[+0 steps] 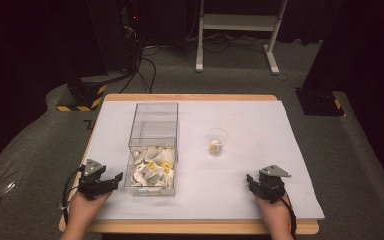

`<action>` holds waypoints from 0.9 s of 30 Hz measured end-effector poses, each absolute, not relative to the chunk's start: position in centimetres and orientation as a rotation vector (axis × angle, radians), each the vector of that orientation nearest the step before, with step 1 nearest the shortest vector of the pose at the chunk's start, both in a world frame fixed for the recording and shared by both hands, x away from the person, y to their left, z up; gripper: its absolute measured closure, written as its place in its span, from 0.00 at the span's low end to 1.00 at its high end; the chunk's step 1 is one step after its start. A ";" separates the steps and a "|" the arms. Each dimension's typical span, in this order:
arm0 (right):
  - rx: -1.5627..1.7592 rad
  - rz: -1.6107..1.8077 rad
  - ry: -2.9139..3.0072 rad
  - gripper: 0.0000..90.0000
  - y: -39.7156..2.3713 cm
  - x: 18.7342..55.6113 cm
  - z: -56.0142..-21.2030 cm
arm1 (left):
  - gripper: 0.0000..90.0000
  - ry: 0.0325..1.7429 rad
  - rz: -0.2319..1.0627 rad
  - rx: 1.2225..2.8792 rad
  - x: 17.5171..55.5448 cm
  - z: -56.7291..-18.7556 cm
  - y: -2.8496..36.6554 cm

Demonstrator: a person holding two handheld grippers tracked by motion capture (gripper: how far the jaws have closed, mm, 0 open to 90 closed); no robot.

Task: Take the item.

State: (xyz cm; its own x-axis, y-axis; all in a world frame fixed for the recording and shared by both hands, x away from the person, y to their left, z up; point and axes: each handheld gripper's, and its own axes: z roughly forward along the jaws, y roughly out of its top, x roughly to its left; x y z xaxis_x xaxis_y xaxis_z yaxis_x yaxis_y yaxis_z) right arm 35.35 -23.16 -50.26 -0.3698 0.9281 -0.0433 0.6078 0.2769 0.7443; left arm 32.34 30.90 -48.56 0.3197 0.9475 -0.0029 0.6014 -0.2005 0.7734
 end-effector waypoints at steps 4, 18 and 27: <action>1.372 0.891 2.079 0.53 -23.2 35.4 -50.3 | 0.31 1.345 0.646 1.896 31.8 -47.8 30.8; 1.370 0.883 2.077 0.53 -23.1 35.3 -50.3 | 0.30 1.279 0.669 1.886 30.7 -45.9 30.0; 1.363 0.878 2.077 0.53 -23.0 35.3 -50.3 | 0.30 1.234 0.664 1.867 29.7 -44.5 29.8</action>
